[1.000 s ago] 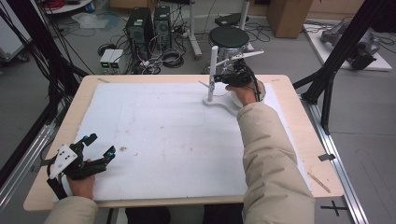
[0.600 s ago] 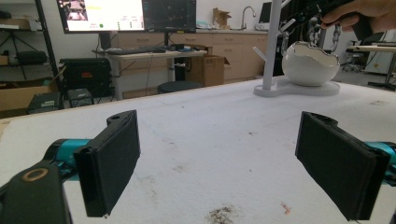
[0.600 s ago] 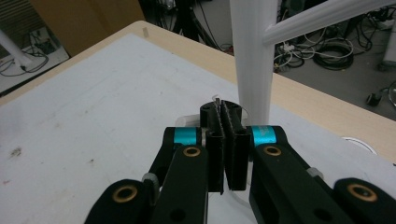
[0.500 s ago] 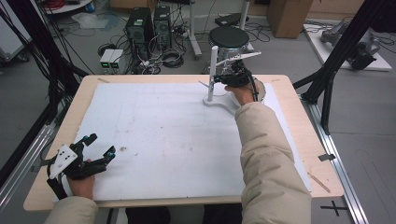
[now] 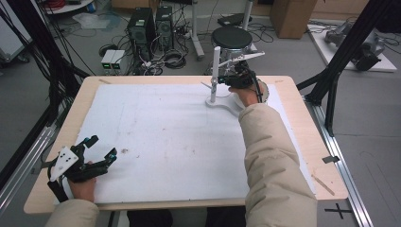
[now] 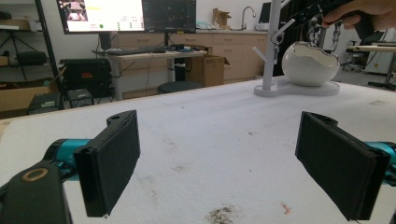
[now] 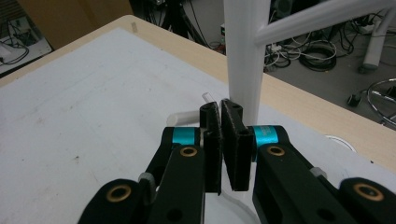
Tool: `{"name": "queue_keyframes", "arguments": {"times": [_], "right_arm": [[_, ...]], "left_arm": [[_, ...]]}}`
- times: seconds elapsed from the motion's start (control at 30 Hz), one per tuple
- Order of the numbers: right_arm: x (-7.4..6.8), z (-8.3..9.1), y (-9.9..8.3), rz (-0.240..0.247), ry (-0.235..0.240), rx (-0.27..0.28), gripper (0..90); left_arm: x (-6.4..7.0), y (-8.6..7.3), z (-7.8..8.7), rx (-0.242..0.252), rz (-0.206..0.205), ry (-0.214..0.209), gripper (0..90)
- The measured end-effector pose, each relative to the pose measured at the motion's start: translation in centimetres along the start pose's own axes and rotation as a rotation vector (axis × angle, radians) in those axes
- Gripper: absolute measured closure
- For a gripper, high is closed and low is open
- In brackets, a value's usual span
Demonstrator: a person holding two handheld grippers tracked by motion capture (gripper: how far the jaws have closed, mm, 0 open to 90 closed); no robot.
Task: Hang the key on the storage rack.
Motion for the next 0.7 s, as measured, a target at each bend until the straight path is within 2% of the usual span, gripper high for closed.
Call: {"name": "queue_keyframes", "arguments": {"times": [0.07, 0.13, 0.27, 0.37, 0.4, 0.43, 0.47, 0.5, 0.53, 0.6, 0.63, 0.7], "right_arm": [[-0.2, 0.8, 0.0, 0.004, -0.004, 0.027, 86.6], [-0.3, 1.1, 0.0, 0.011, -0.007, 0.029, 85.9], [-1.2, 3.2, -0.1, 0.041, -0.009, 0.013, 76.2], [-2.1, 5.3, 0.6, 0.115, -0.016, 0.060, 52.7], [-2.3, 6.0, 0.7, 0.132, -0.037, 0.062, 42.1], [-2.3, 6.6, 0.6, 0.149, -0.082, 0.056, 30.4], [-2.3, 7.1, 0.5, 0.158, -0.123, 0.048, 21.2], [-2.3, 7.5, 0.3, 0.161, -0.145, 0.040, 12.7], [-2.3, 8.0, 0.2, 0.167, -0.155, 0.038, 8.1], [-2.7, 8.8, -0.2, 0.163, -0.142, 0.074, 0.3], [-2.9, 9.1, -0.5, 0.175, -0.129, 0.091, 0.5], [-3.3, 9.8, -1.6, 0.215, -0.126, 0.091, 0.5]], "left_arm": [[0.0, 0.0, 0.0, 0.001, 0.000, 0.000, 14.4], [0.0, 0.0, 0.0, 0.001, 0.003, 0.000, 14.4], [0.0, 0.0, 0.0, 0.001, 0.000, 0.001, 14.4], [0.0, 0.0, 0.0, 0.001, 0.000, 0.003, 14.4], [0.0, 0.0, 0.0, 0.001, 0.000, 0.003, 14.4], [0.0, 0.0, 0.0, 0.001, 0.000, 0.004, 14.4], [0.0, 0.0, 0.0, 0.000, -0.001, 0.004, 14.4], [0.0, 0.0, 0.0, -0.001, -0.002, 0.004, 14.4], [0.0, 0.0, 0.0, -0.002, 0.000, 0.003, 14.4], [0.1, 0.0, 0.0, 0.002, -0.002, 0.003, 14.4], [0.0, 0.0, 0.0, 0.001, -0.003, 0.003, 14.4], [0.0, 0.0, 0.0, -0.003, 0.002, 0.002, 14.4]]}}
Point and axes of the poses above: each handheld gripper's, and its own axes: z roughly backward along the jaws, y roughly out of its top, x roughly to its right, the point moved 9 cm from there along -z, roughly forward along the jaws, and after that the axes turned 7 degrees about y, right-handed, at the moved point
